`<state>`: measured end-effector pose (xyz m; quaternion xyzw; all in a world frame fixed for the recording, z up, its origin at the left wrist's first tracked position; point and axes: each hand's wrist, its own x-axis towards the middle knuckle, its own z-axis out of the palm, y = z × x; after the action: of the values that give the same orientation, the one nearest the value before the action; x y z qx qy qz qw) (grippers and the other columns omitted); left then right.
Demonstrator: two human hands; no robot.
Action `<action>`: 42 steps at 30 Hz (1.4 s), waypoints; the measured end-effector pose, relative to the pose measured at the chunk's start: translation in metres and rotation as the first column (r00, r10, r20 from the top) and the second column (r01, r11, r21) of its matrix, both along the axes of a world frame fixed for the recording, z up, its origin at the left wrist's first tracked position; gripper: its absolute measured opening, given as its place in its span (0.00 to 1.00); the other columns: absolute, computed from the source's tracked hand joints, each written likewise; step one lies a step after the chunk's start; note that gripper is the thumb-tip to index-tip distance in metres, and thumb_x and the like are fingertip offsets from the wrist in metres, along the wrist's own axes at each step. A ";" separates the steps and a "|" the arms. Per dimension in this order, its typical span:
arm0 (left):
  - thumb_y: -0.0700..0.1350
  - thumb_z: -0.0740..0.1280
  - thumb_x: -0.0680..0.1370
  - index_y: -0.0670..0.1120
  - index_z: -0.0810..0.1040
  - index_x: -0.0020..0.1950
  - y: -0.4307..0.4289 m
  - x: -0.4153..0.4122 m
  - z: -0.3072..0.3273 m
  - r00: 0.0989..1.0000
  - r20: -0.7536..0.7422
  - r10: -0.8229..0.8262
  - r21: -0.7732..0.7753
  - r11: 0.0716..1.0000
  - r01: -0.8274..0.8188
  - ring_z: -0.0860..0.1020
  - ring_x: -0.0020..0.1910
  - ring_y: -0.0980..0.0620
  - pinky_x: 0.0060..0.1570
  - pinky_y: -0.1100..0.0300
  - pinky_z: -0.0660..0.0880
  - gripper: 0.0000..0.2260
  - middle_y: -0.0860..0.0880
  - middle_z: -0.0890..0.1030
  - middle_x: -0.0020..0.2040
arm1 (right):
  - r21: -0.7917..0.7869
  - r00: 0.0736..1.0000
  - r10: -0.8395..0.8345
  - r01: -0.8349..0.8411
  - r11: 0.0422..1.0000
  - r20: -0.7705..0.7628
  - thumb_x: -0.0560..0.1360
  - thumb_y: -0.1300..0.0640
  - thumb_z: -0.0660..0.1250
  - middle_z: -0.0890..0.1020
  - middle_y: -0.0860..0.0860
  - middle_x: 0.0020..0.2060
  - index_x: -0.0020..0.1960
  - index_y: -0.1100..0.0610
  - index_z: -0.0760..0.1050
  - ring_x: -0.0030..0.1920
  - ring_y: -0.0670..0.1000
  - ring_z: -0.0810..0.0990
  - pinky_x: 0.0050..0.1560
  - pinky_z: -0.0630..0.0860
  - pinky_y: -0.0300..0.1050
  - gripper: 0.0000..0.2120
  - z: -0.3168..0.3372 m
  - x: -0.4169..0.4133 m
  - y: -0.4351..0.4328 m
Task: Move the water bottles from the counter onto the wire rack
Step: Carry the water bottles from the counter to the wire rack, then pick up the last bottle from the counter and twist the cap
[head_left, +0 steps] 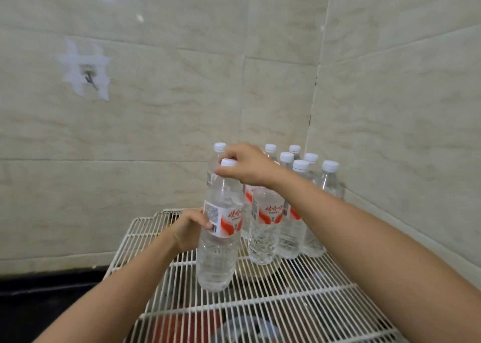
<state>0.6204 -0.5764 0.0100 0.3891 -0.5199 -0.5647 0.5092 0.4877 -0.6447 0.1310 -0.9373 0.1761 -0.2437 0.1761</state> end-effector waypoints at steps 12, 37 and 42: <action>0.55 0.67 0.61 0.59 0.72 0.56 0.066 0.014 -0.024 0.701 0.434 0.566 -0.081 0.800 -0.595 0.73 0.60 0.52 0.59 0.55 0.69 0.23 0.52 0.76 0.60 | 0.001 0.969 -0.243 0.243 0.970 0.054 0.70 0.55 0.67 0.67 0.48 0.27 0.28 0.54 0.61 0.33 0.51 0.69 0.27 0.58 0.41 0.18 -0.023 0.020 -0.039; 0.36 0.64 0.74 0.41 0.79 0.51 0.390 -0.064 -0.093 -0.425 0.624 0.655 -0.208 -0.386 -0.899 0.77 0.49 0.47 0.47 0.58 0.71 0.08 0.42 0.81 0.50 | -0.397 0.855 0.471 -0.519 0.757 -0.218 0.58 0.46 0.71 0.83 0.59 0.47 0.43 0.53 0.81 0.45 0.56 0.84 0.39 0.81 0.47 0.16 -0.200 0.049 0.219; 0.35 0.63 0.74 0.43 0.77 0.46 0.482 -0.075 -0.088 -0.513 0.548 0.661 -0.199 -0.493 -0.847 0.77 0.50 0.44 0.49 0.57 0.69 0.05 0.43 0.79 0.46 | -0.299 0.756 0.598 -0.655 0.694 -0.266 0.76 0.49 0.59 0.61 0.60 0.72 0.67 0.55 0.68 0.73 0.57 0.59 0.69 0.62 0.52 0.21 -0.193 0.058 0.307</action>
<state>0.5454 -0.0948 -0.0781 0.8439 0.0923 0.1563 0.5048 0.5458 -0.3374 -0.0617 -0.9716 -0.1921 -0.1277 0.0529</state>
